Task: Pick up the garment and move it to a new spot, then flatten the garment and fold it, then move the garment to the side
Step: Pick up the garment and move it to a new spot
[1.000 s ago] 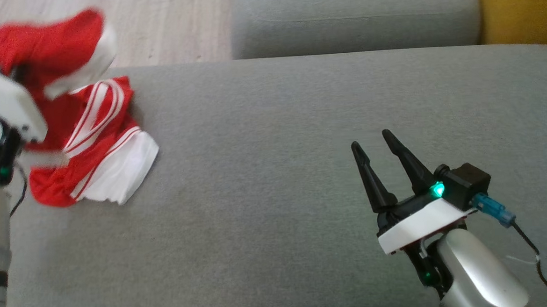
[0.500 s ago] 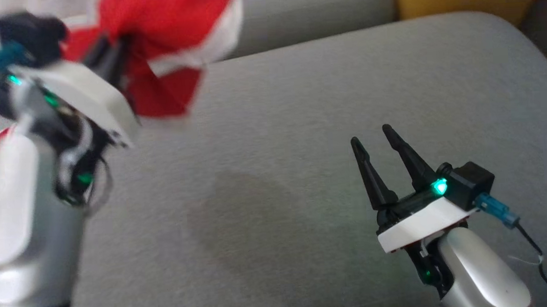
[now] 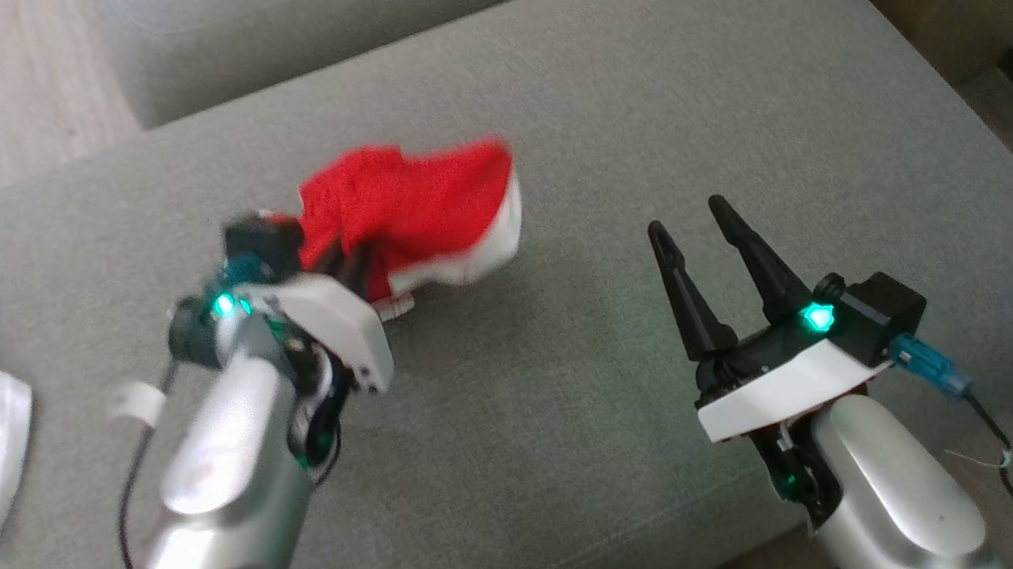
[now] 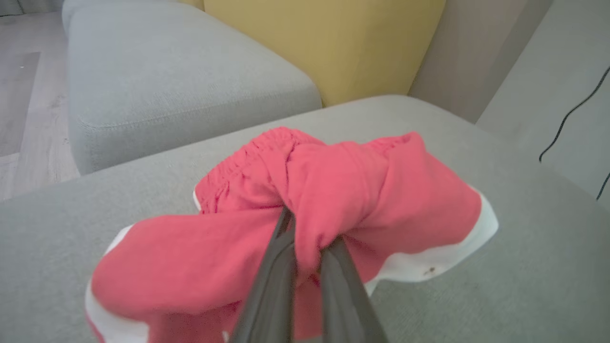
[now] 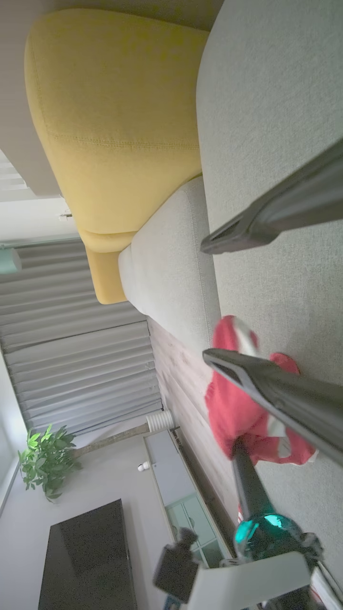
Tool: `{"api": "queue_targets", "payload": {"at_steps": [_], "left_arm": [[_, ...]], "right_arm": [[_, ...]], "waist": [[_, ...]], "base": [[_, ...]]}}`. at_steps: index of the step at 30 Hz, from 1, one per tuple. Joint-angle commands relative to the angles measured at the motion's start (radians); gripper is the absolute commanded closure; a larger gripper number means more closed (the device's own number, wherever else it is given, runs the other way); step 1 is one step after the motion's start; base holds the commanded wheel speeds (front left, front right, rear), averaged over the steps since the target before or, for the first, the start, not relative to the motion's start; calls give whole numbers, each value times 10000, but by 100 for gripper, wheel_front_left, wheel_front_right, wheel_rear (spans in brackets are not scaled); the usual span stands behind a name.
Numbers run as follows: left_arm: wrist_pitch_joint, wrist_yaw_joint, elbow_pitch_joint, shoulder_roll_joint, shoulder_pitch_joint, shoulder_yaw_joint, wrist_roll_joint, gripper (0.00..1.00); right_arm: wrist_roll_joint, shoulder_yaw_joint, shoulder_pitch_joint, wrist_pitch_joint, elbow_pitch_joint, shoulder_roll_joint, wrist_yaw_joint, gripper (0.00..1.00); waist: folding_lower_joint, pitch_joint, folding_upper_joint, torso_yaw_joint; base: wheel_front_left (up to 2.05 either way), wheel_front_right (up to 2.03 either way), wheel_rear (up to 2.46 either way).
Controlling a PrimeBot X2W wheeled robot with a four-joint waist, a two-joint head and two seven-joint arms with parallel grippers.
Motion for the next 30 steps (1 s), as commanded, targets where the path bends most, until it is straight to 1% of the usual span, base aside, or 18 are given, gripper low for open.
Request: {"api": "queue_targets", "payload": {"at_steps": [1, 2, 3, 4, 5, 9, 14, 17, 19, 23, 24, 26, 30], "left_arm": [[-505, -46, 541, 44, -784, 94, 201, 100], [-662, -105, 1022, -42, -887, -44, 253, 98], [-904, -151, 1424, -120, -1013, -140, 285, 36], [-904, -151, 1424, -120, -1013, -140, 285, 36], [-1102, -210, 1817, -190, -1124, -222, 278, 0], [-1751, -390, 2888, -379, -1574, -437, 131, 0], [-2063, -593, 3390, -460, -1906, -690, -100, 0], [-2096, -707, 3333, -470, -1915, -801, -307, 0], [-2098, -753, 3114, -364, -1900, -806, -441, 0], [-2140, -746, 2263, 194, -1757, -451, -767, 0], [-2165, -651, 1975, 369, -1672, -318, -821, 0], [-2231, -328, 1263, 718, -1363, 16, -939, 0], [-2374, 465, -465, 1362, -296, 750, -1113, 0]], "right_arm": [[100, 155, -442, -109, -344, -56, -7, 0], [111, 155, -469, -109, -336, -64, -7, 0], [117, 156, -487, -109, -328, -70, -7, 0], [117, 156, -487, -109, -328, -70, -7, 0], [115, 161, -497, -109, -317, -68, -7, 0], [100, 88, -481, -109, -260, -88, -7, 0], [68, -10, -417, -109, -194, -135, -7, 0], [51, -117, -350, -109, -178, -160, -7, 0], [20, -232, -277, -109, -175, -190, -7, 0], [-48, -475, -138, -109, -199, -257, -7, 0], [-59, -515, -94, -109, -204, -272, -7, 0], [-100, -589, 20, -109, -223, -275, -7, 0], [-119, -827, 227, -109, -246, -328, -7, 0]], "waist": [[0, 271, 0, -183], [0, 315, 0, -188], [0, 348, 0, -182], [0, 348, 0, -182], [0, 371, 0, -173], [0, 340, 0, 5], [0, 65, 0, 412], [0, -157, 0, 694], [0, -290, 0, 895], [0, -499, 0, 1305], [0, -549, 0, 1403], [0, -645, 0, 1580], [0, -765, 0, 1882]], "base": [[0, 0, 0], [0, 0, 0], [0, 0, 0], [0, 0, 0], [0, 0, 0], [0, 0, 0], [0, 0, 0], [0, 0, 0], [0, 0, 0], [0, 0, 0], [0, 0, 0], [0, 0, 0], [0, 0, 0]]}}
